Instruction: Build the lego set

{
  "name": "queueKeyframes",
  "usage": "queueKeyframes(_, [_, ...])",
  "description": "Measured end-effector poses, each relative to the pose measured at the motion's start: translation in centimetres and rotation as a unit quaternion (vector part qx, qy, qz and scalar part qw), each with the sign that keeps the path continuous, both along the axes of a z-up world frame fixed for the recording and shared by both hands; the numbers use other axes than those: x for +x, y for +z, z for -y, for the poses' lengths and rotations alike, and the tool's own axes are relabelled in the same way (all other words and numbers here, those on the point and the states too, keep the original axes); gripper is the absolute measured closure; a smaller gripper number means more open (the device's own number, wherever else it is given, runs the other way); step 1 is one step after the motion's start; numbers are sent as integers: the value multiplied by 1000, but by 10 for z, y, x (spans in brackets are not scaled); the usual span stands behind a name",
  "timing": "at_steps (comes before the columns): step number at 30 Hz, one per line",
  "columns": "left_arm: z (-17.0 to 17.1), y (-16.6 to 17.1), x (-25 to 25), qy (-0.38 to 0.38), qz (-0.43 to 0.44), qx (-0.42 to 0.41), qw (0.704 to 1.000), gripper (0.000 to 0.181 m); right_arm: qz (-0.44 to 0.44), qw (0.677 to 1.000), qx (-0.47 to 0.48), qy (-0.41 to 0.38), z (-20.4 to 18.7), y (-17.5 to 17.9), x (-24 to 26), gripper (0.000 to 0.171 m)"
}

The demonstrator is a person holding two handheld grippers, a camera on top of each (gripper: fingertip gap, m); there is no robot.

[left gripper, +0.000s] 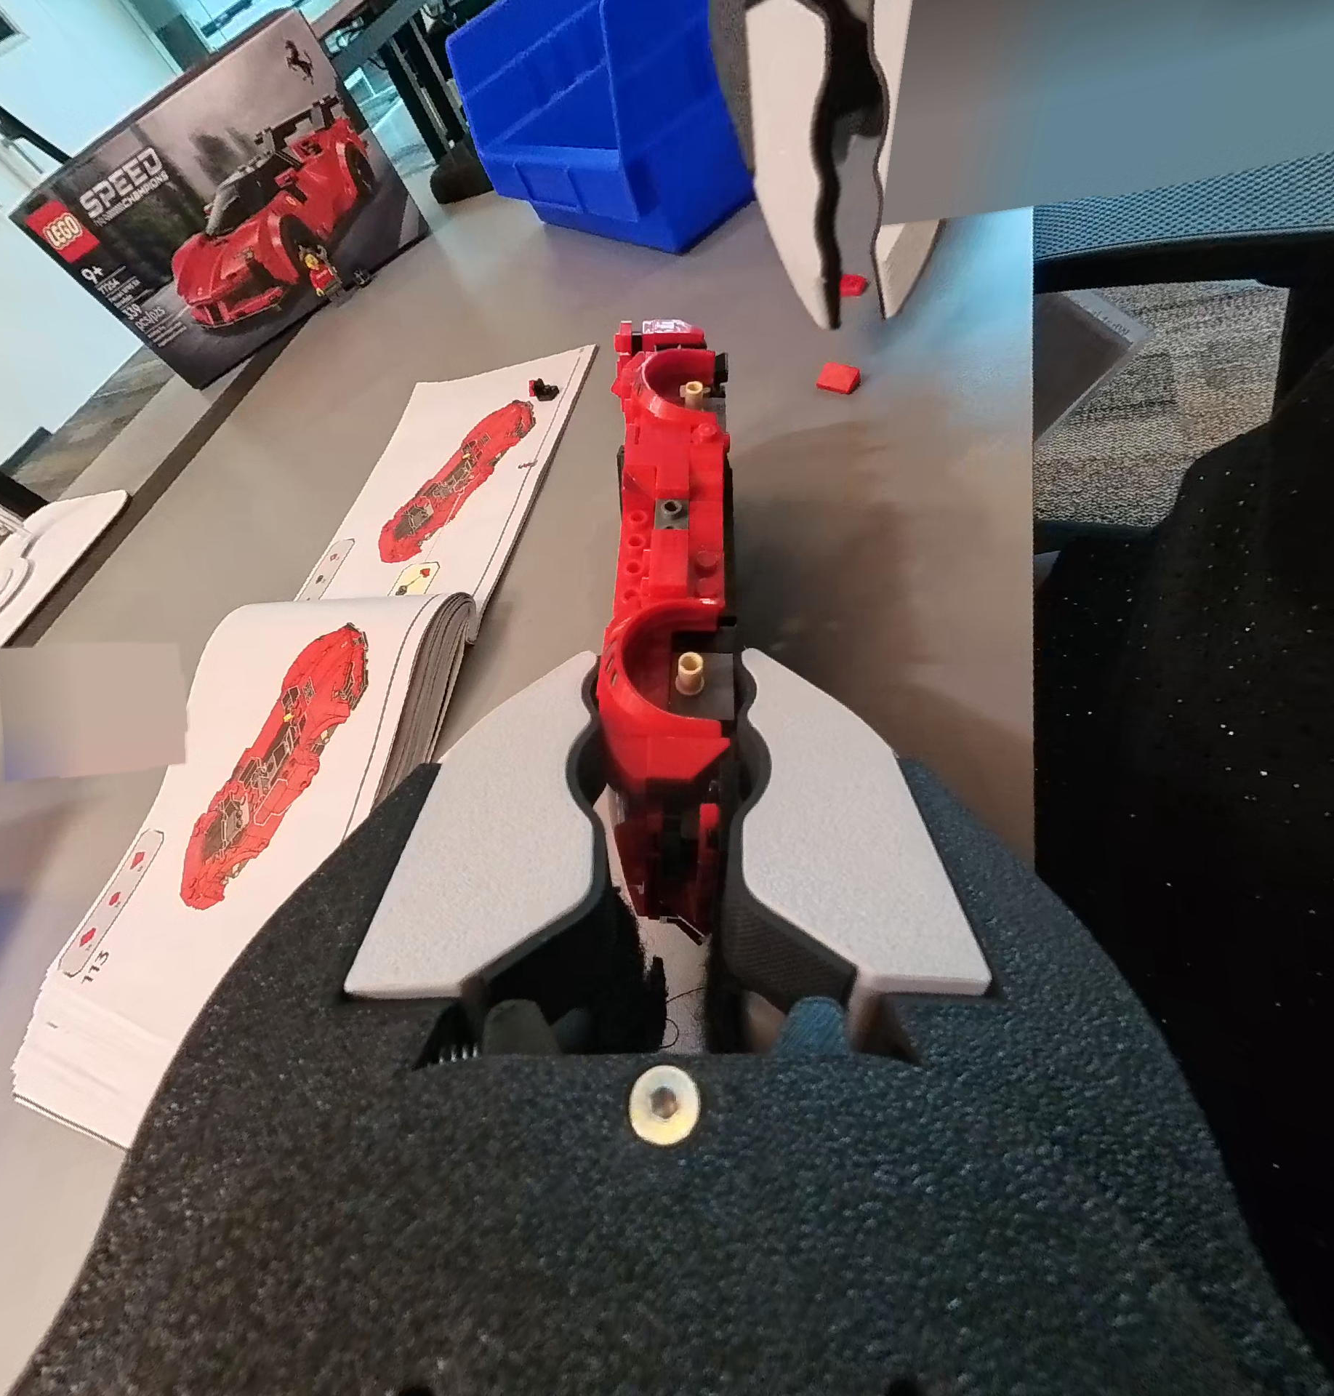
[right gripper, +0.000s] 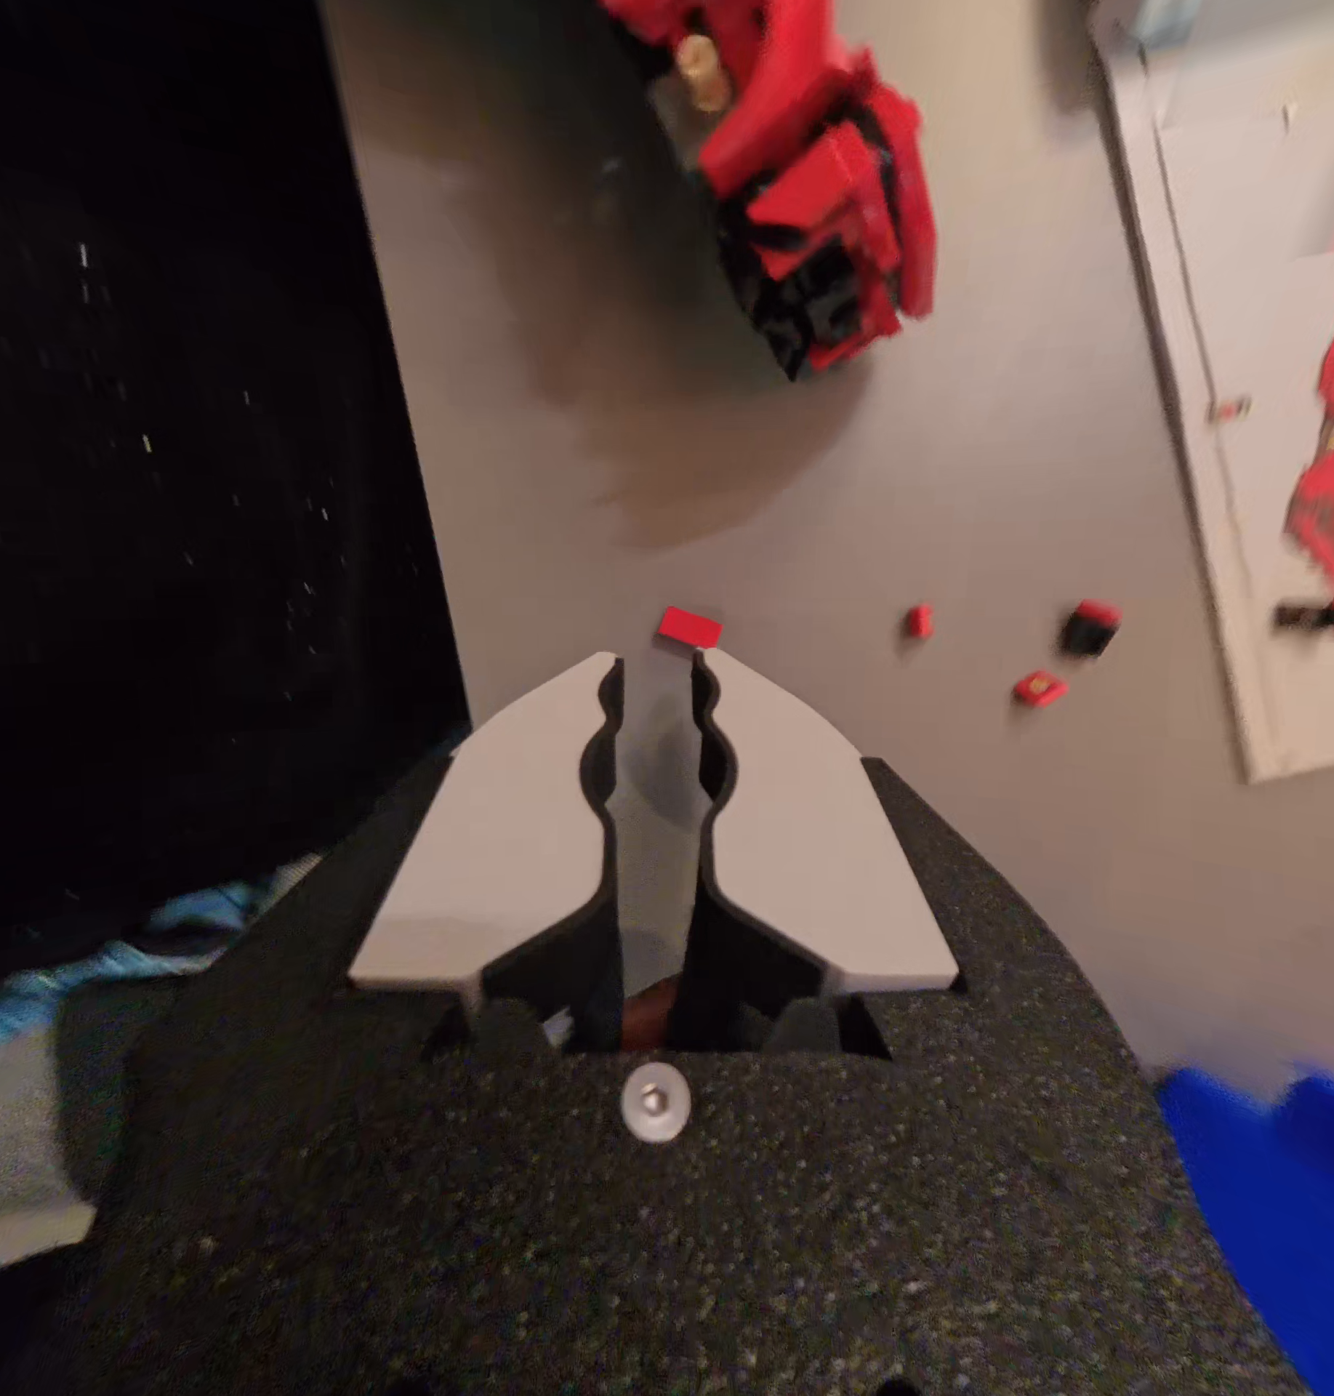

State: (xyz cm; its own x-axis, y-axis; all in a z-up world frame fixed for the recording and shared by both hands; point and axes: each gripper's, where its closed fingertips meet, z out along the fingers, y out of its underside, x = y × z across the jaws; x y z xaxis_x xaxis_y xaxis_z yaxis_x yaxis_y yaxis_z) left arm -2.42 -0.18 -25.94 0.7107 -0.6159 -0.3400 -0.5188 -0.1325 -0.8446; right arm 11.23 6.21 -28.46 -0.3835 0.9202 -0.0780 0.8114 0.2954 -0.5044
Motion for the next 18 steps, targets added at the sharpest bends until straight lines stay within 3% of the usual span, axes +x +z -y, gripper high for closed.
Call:
queueKeyframes(4, [0, 0, 1, -1, -1, 1, 1000, 151, -11, 983, 32, 179, 1, 4, -11, 162])
queueKeyframes(8, [0, 0, -1, -2, 1, -1, 1000, 151, 60, 951, 62, 298, -2, -8, -4, 163])
queueKeyframes(18, [0, 0, 0, -2, 0, 0, 1000, 151, 54, 928, 114, 350, -5, -18, -11, 159])
